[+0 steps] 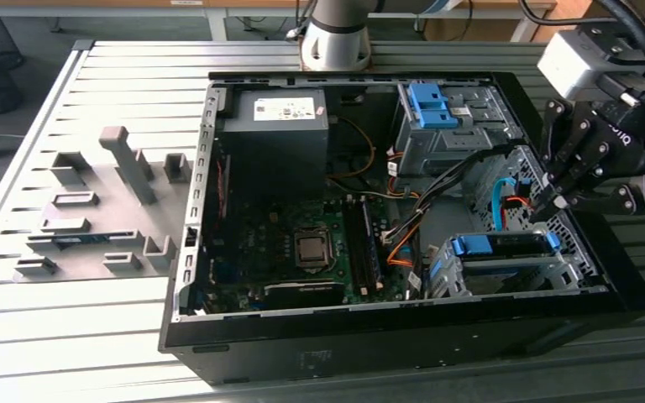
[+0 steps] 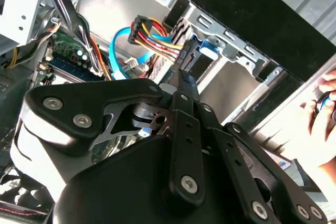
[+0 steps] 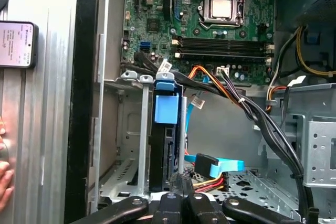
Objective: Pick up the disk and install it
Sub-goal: 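Insert the first disk wire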
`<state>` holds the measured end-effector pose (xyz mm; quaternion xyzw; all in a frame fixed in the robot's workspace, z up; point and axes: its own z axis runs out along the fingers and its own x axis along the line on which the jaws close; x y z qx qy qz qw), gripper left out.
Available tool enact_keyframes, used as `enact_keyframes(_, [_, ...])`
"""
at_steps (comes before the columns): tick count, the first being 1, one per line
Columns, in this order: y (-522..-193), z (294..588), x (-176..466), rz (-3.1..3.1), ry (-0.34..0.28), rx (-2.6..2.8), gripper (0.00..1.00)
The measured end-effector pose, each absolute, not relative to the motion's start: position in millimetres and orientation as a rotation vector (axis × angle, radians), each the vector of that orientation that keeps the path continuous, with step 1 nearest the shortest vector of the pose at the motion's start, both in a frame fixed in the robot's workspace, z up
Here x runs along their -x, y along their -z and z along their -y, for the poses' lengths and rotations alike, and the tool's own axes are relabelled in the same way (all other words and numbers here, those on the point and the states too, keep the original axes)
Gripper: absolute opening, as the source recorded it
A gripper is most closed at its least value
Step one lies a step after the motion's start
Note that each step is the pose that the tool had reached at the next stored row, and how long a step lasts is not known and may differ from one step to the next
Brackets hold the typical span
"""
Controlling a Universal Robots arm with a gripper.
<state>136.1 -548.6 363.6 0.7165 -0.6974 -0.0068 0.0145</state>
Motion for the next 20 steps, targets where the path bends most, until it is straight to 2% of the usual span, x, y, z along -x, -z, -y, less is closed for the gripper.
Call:
enact_keyframes(3, [-362.3, 548.5, -137.1, 2.159, 0.021, -2.242, 0.11])
enact_keyframes(4, [-361.7, 548.5, -137.6, 2.152, 0.021, -2.248, 0.18])
enact_keyframes(9, [-358.3, 548.2, -139.5, 2.13, 0.02, -2.269, 0.19])
enact_keyframes(10, [-357.3, 548.2, -139.5, 2.129, 0.02, -2.27, 0.25])
enact_keyframes(20, [-349.4, 545.8, -139.6, 2.122, 0.022, -2.278, 0.25])
